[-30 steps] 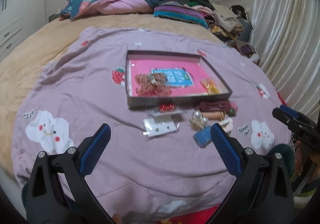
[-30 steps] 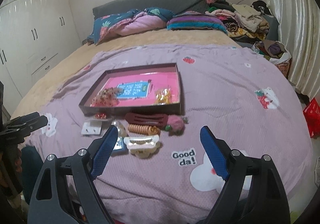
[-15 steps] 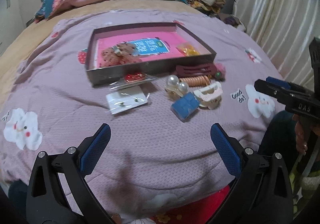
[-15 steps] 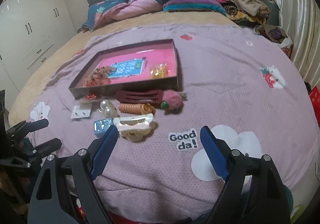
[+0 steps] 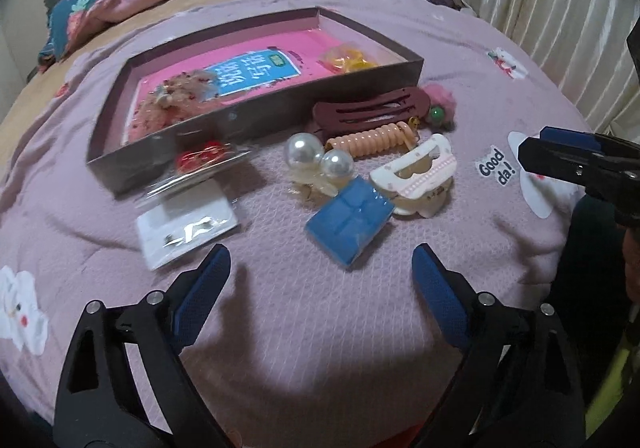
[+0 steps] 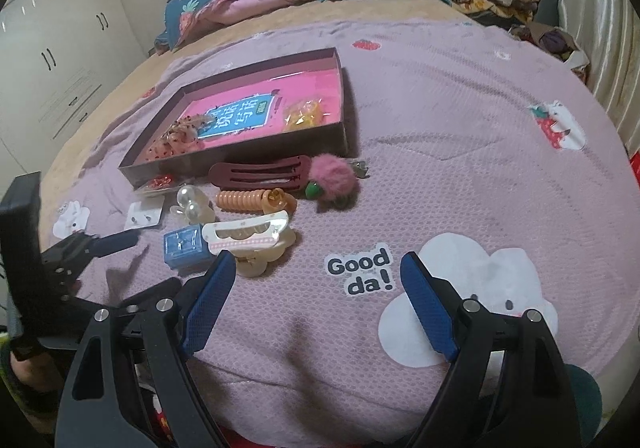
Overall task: Organize jewelry
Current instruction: 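Grasp the blue packet with the left tool while the right grasps the white claw clip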
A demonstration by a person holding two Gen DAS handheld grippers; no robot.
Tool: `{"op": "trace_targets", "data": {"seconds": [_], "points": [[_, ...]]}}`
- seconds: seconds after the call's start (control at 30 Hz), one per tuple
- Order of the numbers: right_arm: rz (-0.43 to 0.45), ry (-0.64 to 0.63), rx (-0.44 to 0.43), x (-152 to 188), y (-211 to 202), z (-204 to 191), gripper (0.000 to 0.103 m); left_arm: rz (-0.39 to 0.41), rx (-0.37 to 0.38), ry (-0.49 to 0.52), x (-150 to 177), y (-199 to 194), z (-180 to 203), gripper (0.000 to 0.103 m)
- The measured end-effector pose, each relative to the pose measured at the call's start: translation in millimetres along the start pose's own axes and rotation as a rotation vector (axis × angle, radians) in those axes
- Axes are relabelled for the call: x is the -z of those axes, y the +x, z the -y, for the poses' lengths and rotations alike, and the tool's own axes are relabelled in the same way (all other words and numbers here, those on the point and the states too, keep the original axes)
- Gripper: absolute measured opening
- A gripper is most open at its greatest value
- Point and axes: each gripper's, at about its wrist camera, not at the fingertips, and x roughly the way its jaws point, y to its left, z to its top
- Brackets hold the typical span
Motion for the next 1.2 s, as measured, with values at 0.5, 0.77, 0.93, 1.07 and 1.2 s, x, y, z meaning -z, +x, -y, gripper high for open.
{"op": "trace_targets", "data": {"seconds": [0.5,0.77,0.93,1.07,1.2], "points": [[-0.094,-0.015,-0.087,-11,36,-12,0.083,-0.022,0.108,-0.025,-8,10,-8,0.037],[-0.139,-0.071,-0.095,-16,63,-34,0.083,-0.020,0.114,-0.111,0,-6,-39,0.037],[-0.163,-0.083,-0.096,-19,75,-41,0.083,-0.009,0.105,-0.144,3,-18,-55,0.037],[-0.165,-0.120,-0.082,-19,82,-50,0.075,0.005,0.099,-0.174,2,-27,-69,0.037],[-0.135,-0.183,-0.046,-18,78,-60,0.071,0.031,0.088,-0.177,-7,-37,-78,0.037]]}}
